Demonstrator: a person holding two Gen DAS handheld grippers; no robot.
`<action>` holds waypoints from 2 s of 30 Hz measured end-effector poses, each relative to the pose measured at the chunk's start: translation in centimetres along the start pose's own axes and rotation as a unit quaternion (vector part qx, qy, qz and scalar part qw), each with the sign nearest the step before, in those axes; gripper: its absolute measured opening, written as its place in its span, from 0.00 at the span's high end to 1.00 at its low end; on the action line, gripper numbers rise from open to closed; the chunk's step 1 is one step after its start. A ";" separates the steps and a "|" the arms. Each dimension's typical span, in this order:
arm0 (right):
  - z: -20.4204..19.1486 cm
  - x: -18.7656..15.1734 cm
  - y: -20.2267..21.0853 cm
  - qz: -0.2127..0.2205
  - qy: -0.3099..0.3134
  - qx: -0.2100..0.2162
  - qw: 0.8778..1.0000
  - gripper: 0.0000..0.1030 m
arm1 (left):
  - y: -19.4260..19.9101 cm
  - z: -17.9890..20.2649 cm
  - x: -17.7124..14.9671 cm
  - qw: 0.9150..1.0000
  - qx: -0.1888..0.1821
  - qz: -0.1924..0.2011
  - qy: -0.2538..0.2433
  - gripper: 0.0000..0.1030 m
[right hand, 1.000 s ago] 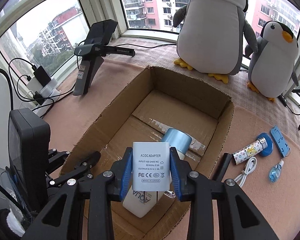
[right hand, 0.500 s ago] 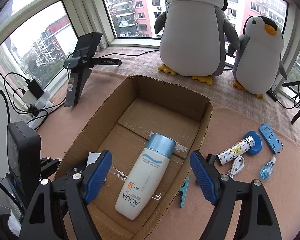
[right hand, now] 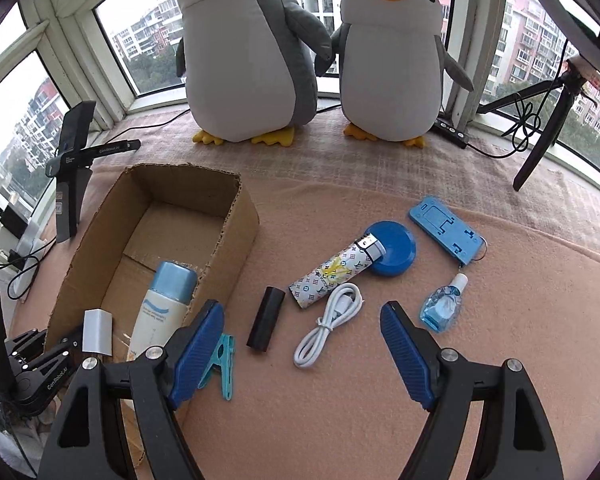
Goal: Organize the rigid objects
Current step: 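Move the right gripper to the blue eye-drop bottle and grasp it, then carry the eye-drop bottle with the right gripper into the box and release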
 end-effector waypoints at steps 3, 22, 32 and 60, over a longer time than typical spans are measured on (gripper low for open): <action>3.1 0.2 -0.4 -0.009 -0.028 -0.012 0.999 0.25 | 0.0 0.0 0.0 1.000 0.000 0.000 -0.002 0.85; 12.8 0.8 -5.5 -0.086 -0.149 -0.029 0.985 0.53 | 0.0 0.1 0.0 1.000 -0.003 0.000 -0.011 0.85; 11.8 1.3 -6.7 -0.101 -0.135 -0.047 0.985 0.65 | 0.0 0.2 0.0 1.000 -0.004 0.000 -0.016 0.85; 3.3 1.3 -0.3 -0.040 -0.050 0.022 0.998 0.71 | -0.1 0.3 0.1 0.999 -0.009 0.001 -0.033 0.85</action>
Point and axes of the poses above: each gripper's, at about its wrist camera, not at the fingertips, and y roughly against the way its jaws point, z to its right, x to its top, the point moved 6 cm from there along -y, roughly the way its jaws point, and after that the axes turned 8 degrees about -z, right-handed, at the moved point
